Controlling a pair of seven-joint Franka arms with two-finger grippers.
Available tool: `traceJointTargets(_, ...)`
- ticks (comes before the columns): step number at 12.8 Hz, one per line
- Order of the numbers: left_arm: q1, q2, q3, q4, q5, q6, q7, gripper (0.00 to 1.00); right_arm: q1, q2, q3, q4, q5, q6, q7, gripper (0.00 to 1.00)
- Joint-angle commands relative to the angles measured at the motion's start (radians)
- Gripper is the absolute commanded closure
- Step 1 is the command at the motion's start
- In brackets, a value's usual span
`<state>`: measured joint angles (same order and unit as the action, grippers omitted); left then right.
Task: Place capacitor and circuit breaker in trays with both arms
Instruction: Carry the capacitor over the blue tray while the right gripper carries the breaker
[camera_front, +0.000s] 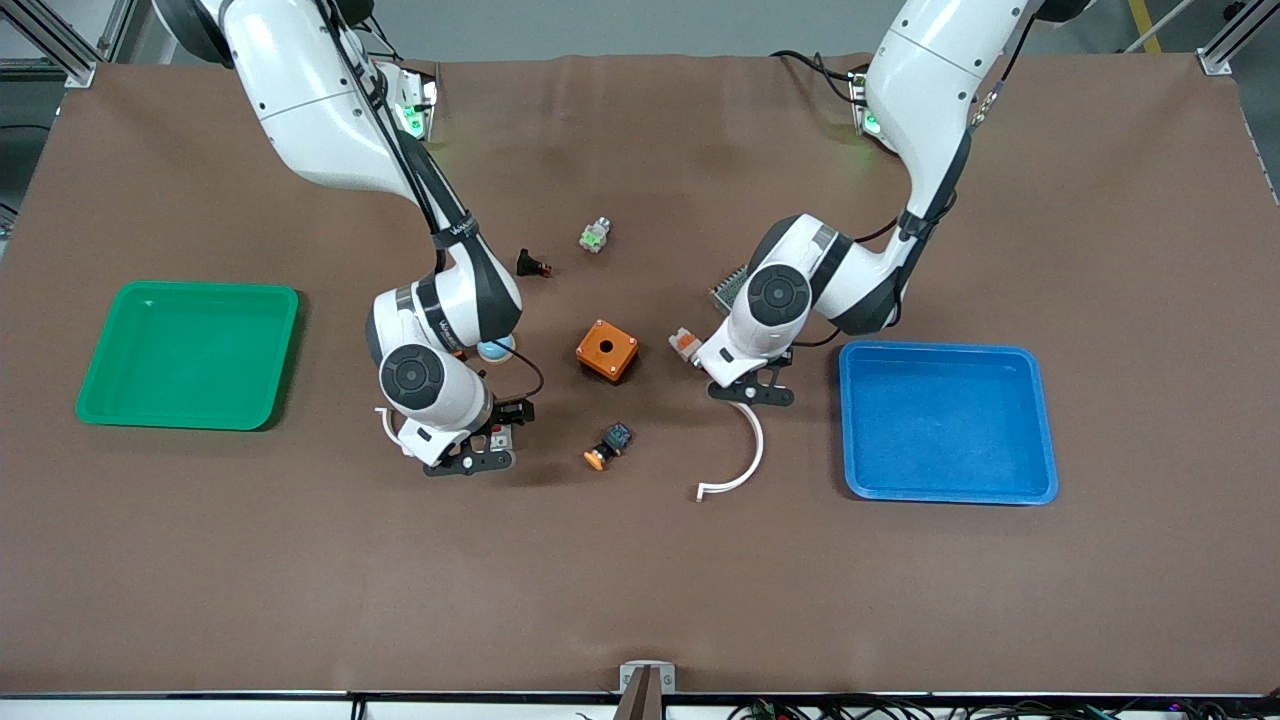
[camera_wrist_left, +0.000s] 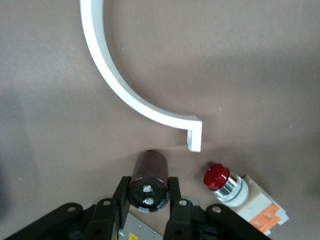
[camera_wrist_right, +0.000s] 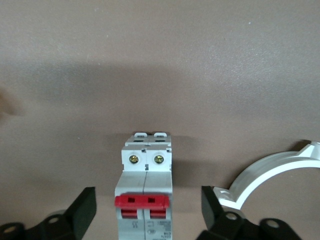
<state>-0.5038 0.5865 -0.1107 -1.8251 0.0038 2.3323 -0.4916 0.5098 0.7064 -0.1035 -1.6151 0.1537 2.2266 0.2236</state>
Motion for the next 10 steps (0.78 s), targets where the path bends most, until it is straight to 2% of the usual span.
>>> traceJointTargets(1,0.085,-0.086,0.005,-0.016,0.01,-0.016,0.007,0.97,0.003,0.008,-0.005,0.024,0.026,-0.005,0.008,0.69)
traceJointTargets(2,0.123,-0.117,0.005,-0.016,0.01,-0.051,0.022,0.97,-0.005,0.004,-0.005,0.033,0.026,-0.008,0.005,0.78)
traceJointTargets(4,0.207,-0.178,0.006,-0.014,0.01,-0.12,0.05,0.99,-0.02,-0.004,-0.005,0.061,0.026,-0.016,0.003,0.89)
traceJointTargets(6,0.281,-0.227,0.006,-0.023,0.01,-0.178,0.077,1.0,-0.028,-0.031,-0.011,0.073,0.026,-0.021,0.0,0.95)
traceJointTargets(8,0.364,-0.258,0.006,-0.057,0.011,-0.18,0.093,1.0,-0.059,-0.085,-0.013,0.075,0.024,-0.056,-0.001,0.95)
traceJointTargets(10,0.454,-0.258,0.005,-0.063,0.011,-0.18,0.161,1.0,-0.114,-0.165,-0.024,0.069,0.018,-0.205,-0.01,0.95)
